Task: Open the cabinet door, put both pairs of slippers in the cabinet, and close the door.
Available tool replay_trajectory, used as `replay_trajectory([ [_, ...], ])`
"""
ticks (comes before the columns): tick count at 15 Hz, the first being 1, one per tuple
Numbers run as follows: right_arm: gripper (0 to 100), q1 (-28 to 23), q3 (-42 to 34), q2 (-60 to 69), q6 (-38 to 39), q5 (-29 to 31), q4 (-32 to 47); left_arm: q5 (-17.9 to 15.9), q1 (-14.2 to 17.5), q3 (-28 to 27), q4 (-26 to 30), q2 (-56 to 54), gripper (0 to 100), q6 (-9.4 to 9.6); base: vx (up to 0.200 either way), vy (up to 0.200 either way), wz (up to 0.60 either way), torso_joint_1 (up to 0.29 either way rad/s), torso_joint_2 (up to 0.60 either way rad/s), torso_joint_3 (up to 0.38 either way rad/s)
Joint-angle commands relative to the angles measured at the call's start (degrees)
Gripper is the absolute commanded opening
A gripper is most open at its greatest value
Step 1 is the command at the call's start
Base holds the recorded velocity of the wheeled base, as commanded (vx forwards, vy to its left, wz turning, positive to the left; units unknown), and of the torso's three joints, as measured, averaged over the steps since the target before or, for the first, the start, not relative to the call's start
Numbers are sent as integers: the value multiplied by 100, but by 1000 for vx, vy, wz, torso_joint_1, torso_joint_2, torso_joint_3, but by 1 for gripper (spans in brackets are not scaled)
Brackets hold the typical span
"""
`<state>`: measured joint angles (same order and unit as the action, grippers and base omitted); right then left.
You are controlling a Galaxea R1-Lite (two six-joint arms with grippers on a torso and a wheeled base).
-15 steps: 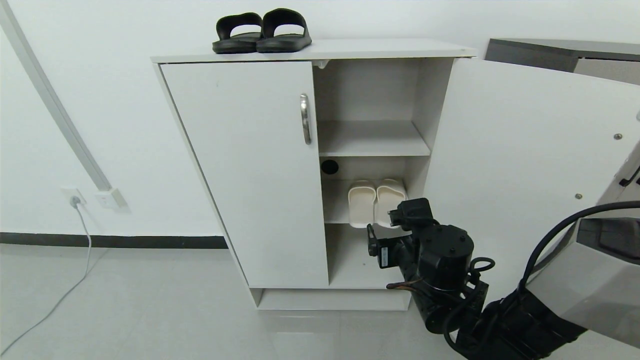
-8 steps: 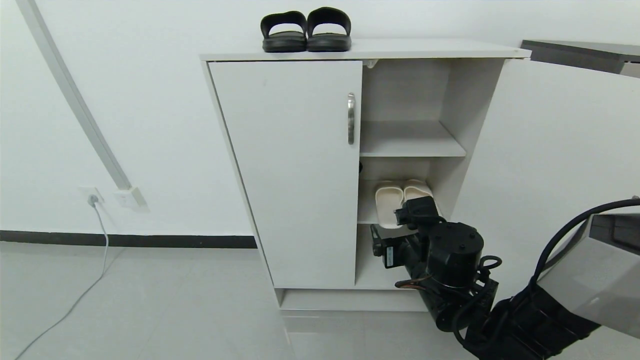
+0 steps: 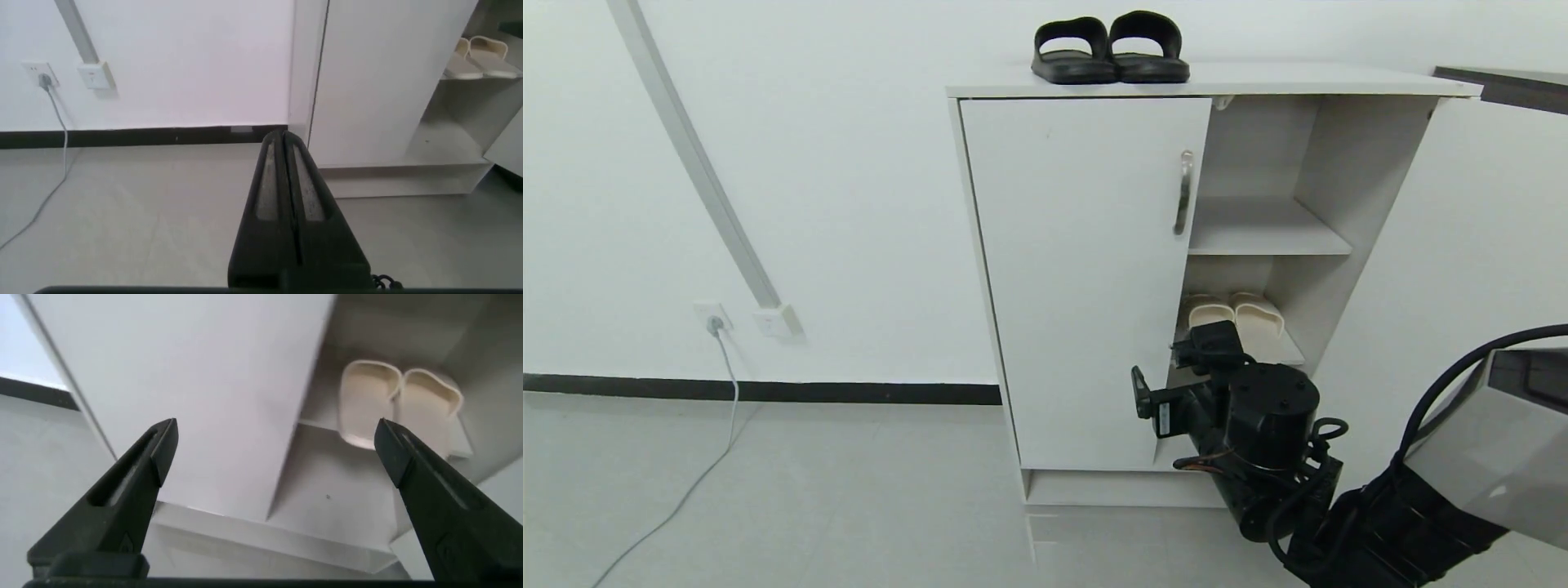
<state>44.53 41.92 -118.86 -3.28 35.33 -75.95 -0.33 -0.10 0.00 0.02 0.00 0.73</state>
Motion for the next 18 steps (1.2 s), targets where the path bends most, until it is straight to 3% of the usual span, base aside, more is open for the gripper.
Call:
replay_trajectory([
  [1,100,12,-53,-32,-24,-88,-43,-2,1,0,-2,9,0,-3,0,0,0,0,0,0],
  [18,100,3,-228,-76,-59,-184,-219,-2,1,0,-2,9,0,-3,0,0,0,0,0,0],
])
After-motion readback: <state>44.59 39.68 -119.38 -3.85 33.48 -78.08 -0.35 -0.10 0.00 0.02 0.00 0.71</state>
